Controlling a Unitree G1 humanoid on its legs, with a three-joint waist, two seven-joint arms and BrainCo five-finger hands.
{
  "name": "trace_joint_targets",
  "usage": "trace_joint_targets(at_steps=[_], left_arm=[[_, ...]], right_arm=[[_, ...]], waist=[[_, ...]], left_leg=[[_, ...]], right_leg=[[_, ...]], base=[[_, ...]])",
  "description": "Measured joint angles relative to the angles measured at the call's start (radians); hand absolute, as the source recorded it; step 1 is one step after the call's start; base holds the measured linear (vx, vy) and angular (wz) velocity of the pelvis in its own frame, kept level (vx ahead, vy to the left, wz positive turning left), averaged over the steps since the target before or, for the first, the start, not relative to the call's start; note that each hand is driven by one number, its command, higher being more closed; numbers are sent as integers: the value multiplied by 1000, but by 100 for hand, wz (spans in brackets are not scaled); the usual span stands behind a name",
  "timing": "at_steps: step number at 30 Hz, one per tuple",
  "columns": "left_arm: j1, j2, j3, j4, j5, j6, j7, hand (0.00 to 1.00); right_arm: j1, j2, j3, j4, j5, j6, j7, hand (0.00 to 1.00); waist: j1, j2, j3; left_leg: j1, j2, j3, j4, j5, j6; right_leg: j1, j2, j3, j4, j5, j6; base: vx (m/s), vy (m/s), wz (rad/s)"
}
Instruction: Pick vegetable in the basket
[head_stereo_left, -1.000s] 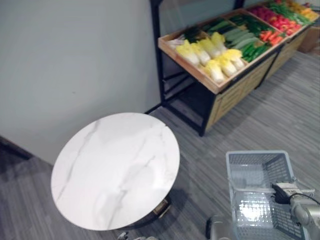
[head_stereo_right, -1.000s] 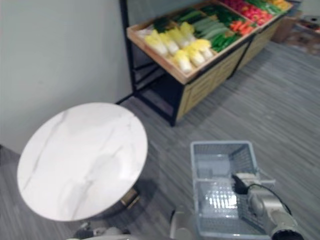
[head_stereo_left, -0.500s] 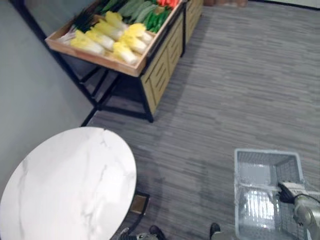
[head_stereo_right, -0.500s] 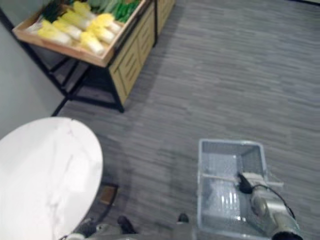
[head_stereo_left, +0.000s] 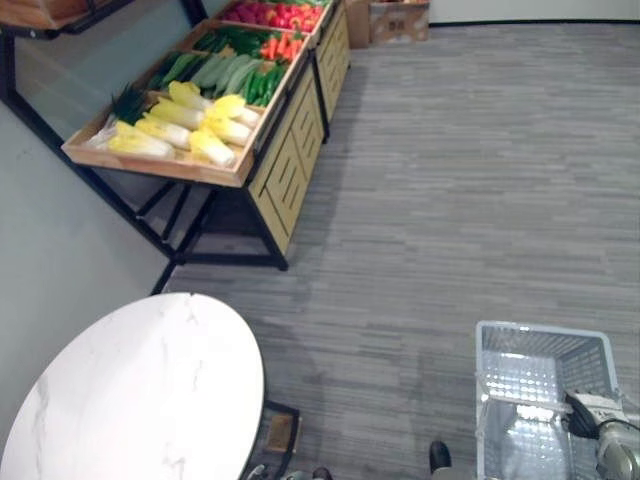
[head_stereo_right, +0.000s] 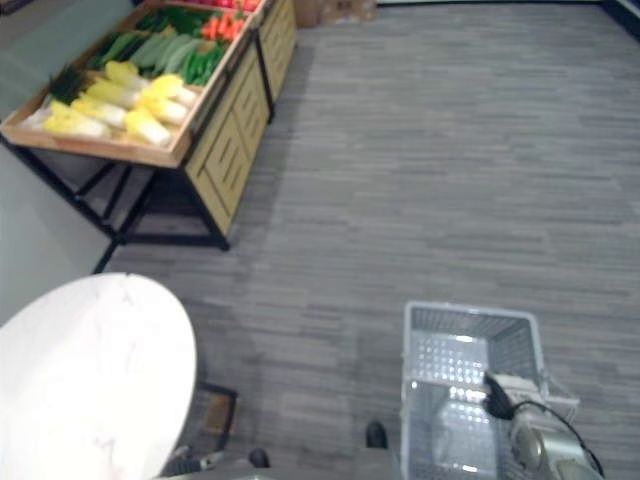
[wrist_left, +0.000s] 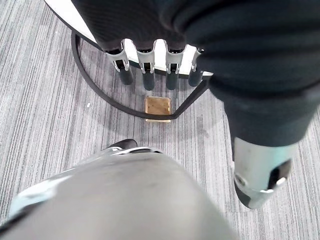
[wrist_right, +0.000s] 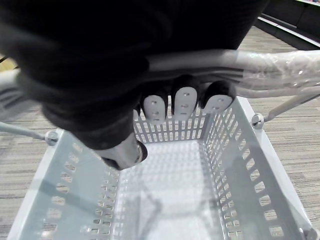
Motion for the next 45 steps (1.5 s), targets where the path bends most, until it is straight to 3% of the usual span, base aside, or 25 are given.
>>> trace_joint_targets(at_steps=[5,12,17,19,22,25,27,28,29,30,31,32,33,34,35,36,38,41,43,45], left_arm=[[11,42,-63,-8,10,-15,-14,0],[4,48,-114,-29,41,-58,-19,0],[4,55,-134,-35,49,-58,1,0],[4,63,-143,-35,47,-58,0,0],[4,83,-148,-35,37,-57,-2,0],[10,84,-128,-32,30,-54,-2,0],[21,79,-105,-16,29,-51,-2,0],[21,89,-84,-17,29,-48,-3,0],[20,85,-68,-18,19,-45,-3,0],[15,81,-60,-29,7,-45,-4,0],[30,64,-55,-26,-1,-43,-6,0],[35,48,-44,-23,-3,-44,-7,0],[45,63,-28,-47,-12,-59,-10,0],[37,48,-26,-48,-11,-55,-9,0],[38,39,-31,-45,-10,-54,-13,0],[53,39,-20,-49,-10,-57,-11,0],[69,39,-12,-50,-9,-49,-11,0],[115,39,-10,-49,-8,-35,-10,0],[133,38,-10,-45,-6,-34,-11,0],[134,37,6,-45,-2,-35,-10,0]], right_arm=[[-1,47,-15,30,0,-5,0,100],[-1,64,-17,108,14,6,-6,100],[3,68,-17,125,29,15,-25,100],[0,71,-17,128,31,15,-26,100],[0,101,-18,128,30,21,-33,100],[8,124,-17,128,31,24,-39,100],[32,128,-16,118,34,23,-42,100],[36,136,-16,113,41,21,-42,100],[42,136,-17,112,45,21,-42,100],[50,134,-18,112,61,23,-44,100],[43,124,-19,114,61,25,-44,100],[32,114,-21,111,61,25,-45,100],[32,108,-26,95,63,21,-45,100],[22,92,-38,97,67,23,-45,100],[7,84,-58,99,72,32,-44,100],[-16,86,-54,100,72,40,-43,100],[-40,82,-57,117,75,43,-45,100],[-78,82,-55,133,75,47,-45,100],[-102,84,-46,157,76,48,-45,100],[-113,84,-18,159,76,51,-46,100]], waist=[[11,-32,-5],[27,-26,-12],[28,-30,-15],[29,-32,-16],[28,-40,-14],[26,-38,-12],[32,-16,-17],[29,-38,-3],[29,-43,2],[53,-56,5],[61,-59,10],[74,-34,11],[85,-85,20],[85,-51,35],[85,-25,43],[91,-24,44],[110,-26,45],[118,-10,53],[134,1,58],[139,11,60]], left_leg=[[8,-46,15,-24,11,13],[27,-48,30,-39,7,16],[32,-48,28,-38,7,16],[33,-43,29,-35,7,16],[26,-16,27,12,-9,2],[-8,36,13,130,-76,-15],[-32,101,-7,235,-97,-27],[-88,104,-39,377,-84,-11],[-122,108,-63,454,-60,20],[-159,96,-101,547,28,78],[-184,78,-147,580,151,110],[-212,94,-174,610,237,107],[-270,32,-184,709,252,95],[-292,32,-214,759,221,90],[-343,6,-244,817,137,81],[-378,-32,-246,820,82,66],[-389,-76,-234,757,57,54],[-361,-120,-211,459,58,46],[-303,-117,-216,191,63,51],[-281,-105,-211,59,79,59]], right_leg=[[1,-42,13,-28,45,23],[4,-38,32,-29,54,28],[8,-38,31,-26,54,28],[-1,-34,32,-4,48,21],[-41,-18,32,112,-13,1],[-62,9,19,202,-84,-23],[-53,44,-31,287,-116,-76],[-71,28,-47,352,-177,-72],[-69,29,-50,366,-186,-80],[-58,27,-27,361,-191,-85],[-13,28,-16,278,-190,-86],[-8,45,-22,329,-198,-120],[-17,7,8,380,-246,-160],[-18,23,2,395,-255,-140],[-14,54,20,381,-257,-154],[-18,67,41,363,-248,-169],[-17,87,73,340,-239,-183],[-1,139,106,316,-230,-198],[23,177,139,303,-236,-203],[56,199,165,289,-261,-195]], base=[[-8,83,-2],[54,10,-10],[0,0,0],[-38,-23,-4],[-63,-60,-1],[-83,-101,1],[-27,-160,10],[-52,-141,16],[-121,-195,-13],[-82,-248,-44],[35,-337,-63],[159,-293,-65],[193,-241,-50],[111,-157,-42],[44,-128,-36],[30,-92,-43],[96,-48,-61],[176,4,-58],[266,62,-67],[374,132,-53]])
